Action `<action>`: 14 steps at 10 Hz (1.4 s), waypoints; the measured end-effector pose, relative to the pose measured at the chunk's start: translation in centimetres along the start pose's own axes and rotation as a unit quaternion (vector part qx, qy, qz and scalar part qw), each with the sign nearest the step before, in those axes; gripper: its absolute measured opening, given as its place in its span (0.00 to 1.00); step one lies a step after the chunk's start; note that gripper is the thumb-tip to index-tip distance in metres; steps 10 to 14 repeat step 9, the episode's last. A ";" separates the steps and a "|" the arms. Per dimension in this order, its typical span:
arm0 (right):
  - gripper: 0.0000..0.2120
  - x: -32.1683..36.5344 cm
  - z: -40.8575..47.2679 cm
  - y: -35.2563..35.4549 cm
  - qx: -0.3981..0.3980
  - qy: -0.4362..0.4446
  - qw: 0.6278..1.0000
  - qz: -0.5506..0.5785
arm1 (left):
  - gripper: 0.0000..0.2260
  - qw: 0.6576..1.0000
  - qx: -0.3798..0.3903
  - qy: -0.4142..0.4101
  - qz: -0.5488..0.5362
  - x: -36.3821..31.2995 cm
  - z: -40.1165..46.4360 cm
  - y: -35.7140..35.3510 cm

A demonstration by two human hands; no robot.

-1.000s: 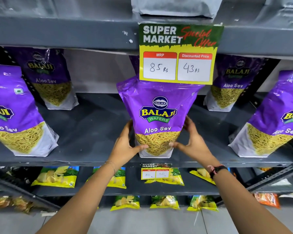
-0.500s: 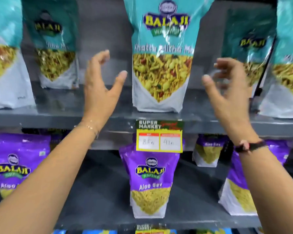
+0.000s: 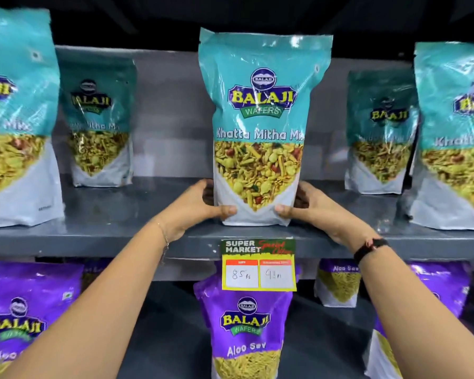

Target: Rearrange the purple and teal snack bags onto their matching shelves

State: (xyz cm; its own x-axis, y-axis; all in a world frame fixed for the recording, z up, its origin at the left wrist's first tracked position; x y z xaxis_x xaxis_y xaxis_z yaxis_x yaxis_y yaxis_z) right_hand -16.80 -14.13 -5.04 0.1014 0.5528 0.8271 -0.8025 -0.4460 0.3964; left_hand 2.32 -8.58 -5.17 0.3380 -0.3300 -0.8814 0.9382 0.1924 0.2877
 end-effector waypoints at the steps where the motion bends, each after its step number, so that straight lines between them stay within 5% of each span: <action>1: 0.37 0.1 -0.3 0.1 0.000 0.009 1.000 -0.002 | 0.27 1.000 -0.009 -0.007 -0.008 -0.3 -0.4 0.2; 8: 0.37 0.1 -0.6 0.5 0.002 0.012 1.000 -0.021 | 0.35 0.999 0.028 0.011 0.013 -0.6 -0.8 -0.1; 9: 0.31 1.0 -0.9 0.9 -0.053 0.046 0.997 0.011 | 0.42 1.000 -0.024 -0.005 -0.020 -1.2 -1.1 0.3; 14: 0.31 1.0 -0.9 0.9 -0.053 0.046 0.997 0.011 | 0.42 1.000 -0.024 -0.005 -0.020 -1.2 -1.1 0.3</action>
Point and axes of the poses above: each hand's wrist, its own z-axis towards the middle knuckle, its own y-axis out of the back of the hand, x = y × z, the point moved 7 cm from there along z, towards the middle knuckle, and after that the axes turned 2 degrees about -z, right-handed, at the moved point
